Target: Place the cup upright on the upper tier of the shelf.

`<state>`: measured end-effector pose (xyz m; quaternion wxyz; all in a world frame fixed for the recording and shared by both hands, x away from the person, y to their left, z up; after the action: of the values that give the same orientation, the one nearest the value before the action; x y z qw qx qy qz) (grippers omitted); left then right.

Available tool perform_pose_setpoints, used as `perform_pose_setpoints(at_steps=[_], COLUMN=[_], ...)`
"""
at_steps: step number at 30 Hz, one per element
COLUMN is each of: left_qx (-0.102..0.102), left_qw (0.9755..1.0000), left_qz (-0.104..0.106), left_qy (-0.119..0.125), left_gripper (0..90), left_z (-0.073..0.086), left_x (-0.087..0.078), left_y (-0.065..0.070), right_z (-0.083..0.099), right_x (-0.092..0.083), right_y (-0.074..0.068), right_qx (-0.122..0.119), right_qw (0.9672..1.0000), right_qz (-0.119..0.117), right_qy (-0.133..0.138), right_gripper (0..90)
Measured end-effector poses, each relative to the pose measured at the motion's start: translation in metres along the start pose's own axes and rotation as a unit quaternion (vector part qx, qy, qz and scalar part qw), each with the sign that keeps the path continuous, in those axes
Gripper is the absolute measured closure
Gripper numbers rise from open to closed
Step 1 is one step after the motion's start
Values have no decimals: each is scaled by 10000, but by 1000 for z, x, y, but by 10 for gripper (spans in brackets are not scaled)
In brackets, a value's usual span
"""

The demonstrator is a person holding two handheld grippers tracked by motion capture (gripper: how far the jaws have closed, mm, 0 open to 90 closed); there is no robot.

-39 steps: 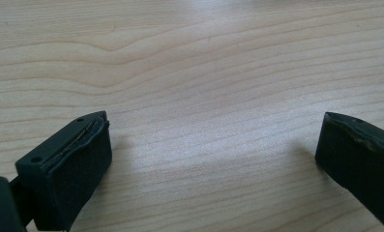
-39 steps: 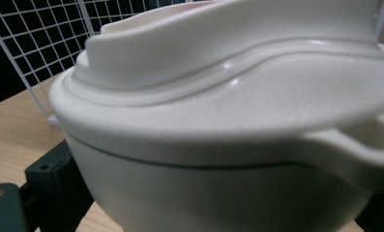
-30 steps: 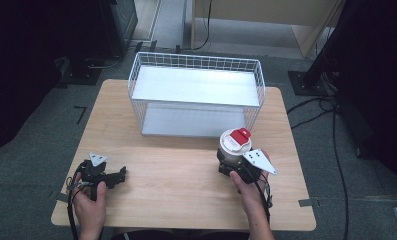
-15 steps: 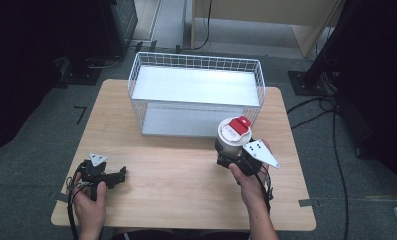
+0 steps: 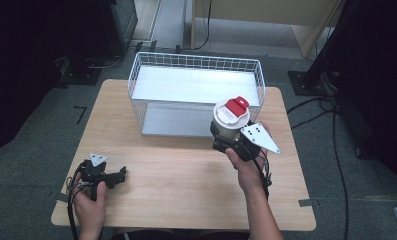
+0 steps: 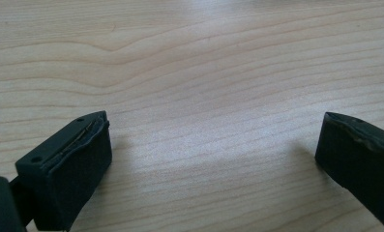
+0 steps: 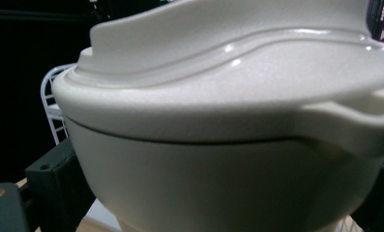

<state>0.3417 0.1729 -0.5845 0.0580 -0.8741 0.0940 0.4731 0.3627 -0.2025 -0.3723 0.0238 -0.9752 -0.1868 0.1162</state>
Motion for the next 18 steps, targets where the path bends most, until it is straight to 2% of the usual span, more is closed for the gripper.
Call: perform_pose_setpoints(at_steps=[10, 18], left_qx=[-1, 0], left_qw=[10000, 10000], left_qz=[0, 0], left_qy=[4, 5], left_gripper=[0, 0], left_z=[0, 0], left_x=[0, 0], left_y=[0, 0], right_z=[-41, -75], right_x=[11, 25], right_y=[-10, -20], right_qx=[-132, -348], right_qw=[9996, 9985], right_qz=[-18, -23], right_qy=[253, 412], right_gripper=[37, 38])
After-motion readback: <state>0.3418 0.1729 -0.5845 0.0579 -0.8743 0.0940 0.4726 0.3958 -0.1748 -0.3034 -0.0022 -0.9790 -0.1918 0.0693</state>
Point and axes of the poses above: each handheld gripper's, and its own axes: x roughly forward along the jaws, z roughly out of its underside, y roughly to its right, the point moved 9 cm from there along x, roughly forward along the jaws, and after that the axes turned 10 degrees about -y, right-handed, at the moved point
